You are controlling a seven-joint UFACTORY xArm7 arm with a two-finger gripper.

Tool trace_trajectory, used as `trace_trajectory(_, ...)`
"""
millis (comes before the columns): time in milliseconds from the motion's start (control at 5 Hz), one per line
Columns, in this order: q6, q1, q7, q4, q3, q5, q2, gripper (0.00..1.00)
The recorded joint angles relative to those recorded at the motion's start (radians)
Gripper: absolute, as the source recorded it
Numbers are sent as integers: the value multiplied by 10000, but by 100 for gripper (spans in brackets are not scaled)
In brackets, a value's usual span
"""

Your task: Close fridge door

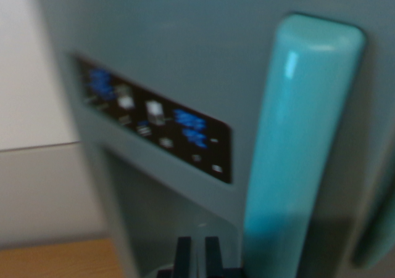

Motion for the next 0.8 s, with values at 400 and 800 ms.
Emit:
trace_trajectory(400,0,0,0,309,-366,0,408,100)
trace_trajectory(800,0,0,0,668,-642,0,856,100)
